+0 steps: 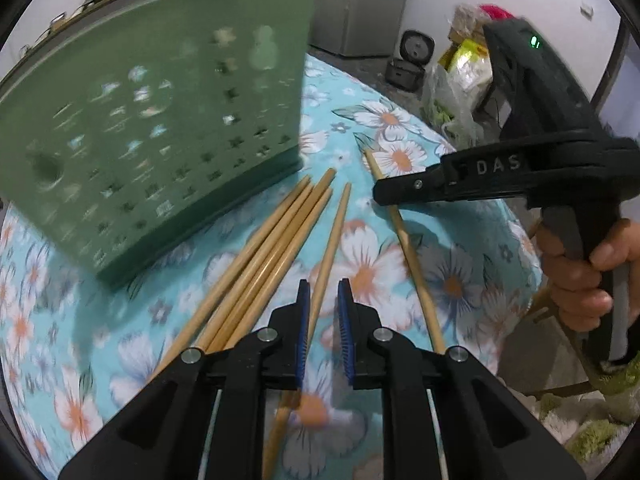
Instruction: Organize utensils
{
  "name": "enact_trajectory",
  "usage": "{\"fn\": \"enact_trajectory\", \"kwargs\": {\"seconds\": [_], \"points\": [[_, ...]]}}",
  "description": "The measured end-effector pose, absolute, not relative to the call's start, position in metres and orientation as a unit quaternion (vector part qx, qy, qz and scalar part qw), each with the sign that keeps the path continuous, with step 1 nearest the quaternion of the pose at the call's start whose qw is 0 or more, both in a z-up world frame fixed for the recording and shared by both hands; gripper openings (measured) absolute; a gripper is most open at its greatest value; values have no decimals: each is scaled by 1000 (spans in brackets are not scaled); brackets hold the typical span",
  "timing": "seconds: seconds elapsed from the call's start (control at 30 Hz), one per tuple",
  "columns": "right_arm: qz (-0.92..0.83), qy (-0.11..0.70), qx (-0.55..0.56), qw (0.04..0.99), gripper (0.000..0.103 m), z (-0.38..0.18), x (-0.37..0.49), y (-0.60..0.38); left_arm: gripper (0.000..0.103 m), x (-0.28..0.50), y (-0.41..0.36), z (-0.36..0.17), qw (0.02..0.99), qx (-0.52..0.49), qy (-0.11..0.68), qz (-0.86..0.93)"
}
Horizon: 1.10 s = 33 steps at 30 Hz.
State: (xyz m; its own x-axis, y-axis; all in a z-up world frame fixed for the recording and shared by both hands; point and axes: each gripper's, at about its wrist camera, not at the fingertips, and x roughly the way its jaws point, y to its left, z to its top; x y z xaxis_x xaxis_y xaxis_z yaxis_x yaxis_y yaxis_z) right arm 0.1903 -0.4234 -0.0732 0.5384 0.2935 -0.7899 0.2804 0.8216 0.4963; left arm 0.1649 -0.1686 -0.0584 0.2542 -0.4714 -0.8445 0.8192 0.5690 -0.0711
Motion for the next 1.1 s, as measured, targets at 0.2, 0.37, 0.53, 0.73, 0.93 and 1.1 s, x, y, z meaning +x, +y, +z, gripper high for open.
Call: {"fn": "enact_trajectory", "kwargs": {"seconds": [0.2, 0.37, 0.53, 0.73, 0.93, 1.1], "points": [[9, 474, 327, 818, 16, -78, 200, -435, 13, 179, -199, -69, 760, 210, 452, -416], [11, 466, 350, 812, 8, -86, 207, -438, 13, 183, -214, -71, 763, 209, 452, -412], [19, 456, 379, 805, 7, -89, 207, -444, 13, 183, -220, -70, 770, 199, 451, -404], [33, 437, 390, 810, 5, -77, 196, -450, 8, 182, -220, -64, 774, 186, 455, -399], [40, 412, 371, 831, 4, -49, 183, -441, 6, 180, -203, -45, 783, 157, 455, -396], [48, 388, 348, 852, 4, -20, 170, -433, 6, 175, -180, -14, 796, 120, 440, -398]]}}
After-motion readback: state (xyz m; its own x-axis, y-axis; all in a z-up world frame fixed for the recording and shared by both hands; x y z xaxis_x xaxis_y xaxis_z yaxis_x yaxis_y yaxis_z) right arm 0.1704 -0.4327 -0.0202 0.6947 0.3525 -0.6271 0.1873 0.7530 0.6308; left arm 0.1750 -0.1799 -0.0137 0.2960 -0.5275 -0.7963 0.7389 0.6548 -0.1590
